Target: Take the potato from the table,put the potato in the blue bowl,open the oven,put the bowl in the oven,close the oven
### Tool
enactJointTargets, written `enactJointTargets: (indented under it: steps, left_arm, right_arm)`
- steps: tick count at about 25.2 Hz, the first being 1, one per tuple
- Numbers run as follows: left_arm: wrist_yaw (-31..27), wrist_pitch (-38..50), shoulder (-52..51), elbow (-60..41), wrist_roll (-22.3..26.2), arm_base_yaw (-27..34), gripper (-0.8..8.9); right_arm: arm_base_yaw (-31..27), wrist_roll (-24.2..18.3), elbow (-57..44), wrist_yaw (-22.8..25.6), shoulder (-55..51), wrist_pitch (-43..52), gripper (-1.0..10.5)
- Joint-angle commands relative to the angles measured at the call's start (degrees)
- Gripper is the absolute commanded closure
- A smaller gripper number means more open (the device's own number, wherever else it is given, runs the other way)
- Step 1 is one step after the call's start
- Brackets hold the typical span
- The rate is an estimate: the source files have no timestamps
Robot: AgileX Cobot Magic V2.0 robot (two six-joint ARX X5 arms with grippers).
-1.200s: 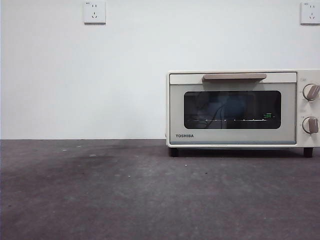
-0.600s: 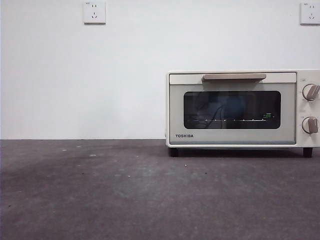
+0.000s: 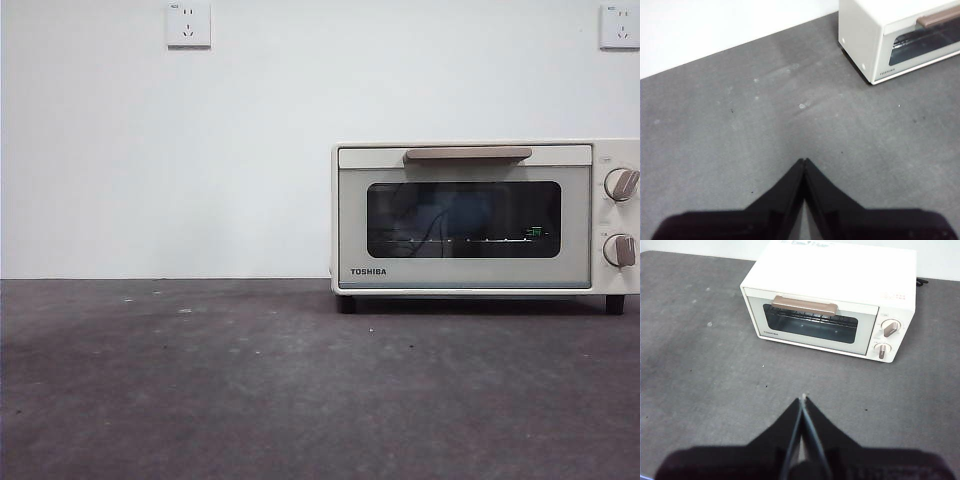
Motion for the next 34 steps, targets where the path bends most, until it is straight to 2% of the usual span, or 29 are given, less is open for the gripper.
enactJointTargets:
  steps: [1,13,21,23,27,30,34]
  left_arm:
    - [0.0,0.0,0.3,-0.2,2.3,-0.1,8.18]
    - [0.1,-0.3,7.1,-0.2,1.8,-0.1,8.18]
    - [0.1,3.3,15.9,-0.2,1.9,1.2,8.18]
    - [0.0,9.4,15.6,-0.3,5.9,2.3,8.18]
    - [2.1,21.0,12.4,-2.1,4.4,9.4,8.18]
    - [9.4,36.6,7.2,-11.6,4.5,15.0,8.18]
    - [10.2,56.5,0.9,-25.6,4.4,19.1,8.18]
  right_arm:
    - [0.0,0.4,-0.5,-0.1,-0.1,-1.2,9.5]
    - [0.0,0.3,-0.4,0.2,2.9,-1.2,9.5]
    - [0.0,0.3,-0.4,0.2,10.4,-1.1,9.5]
    - [0.0,0.3,-0.4,0.4,13.4,-0.8,9.5]
    - [0.0,0.3,-0.4,0.3,20.4,0.2,9.5]
    - [0.0,0.3,-0.4,0.4,25.7,2.3,9.5]
    - [0.0,0.3,-0.4,0.4,29.9,5.8,9.5]
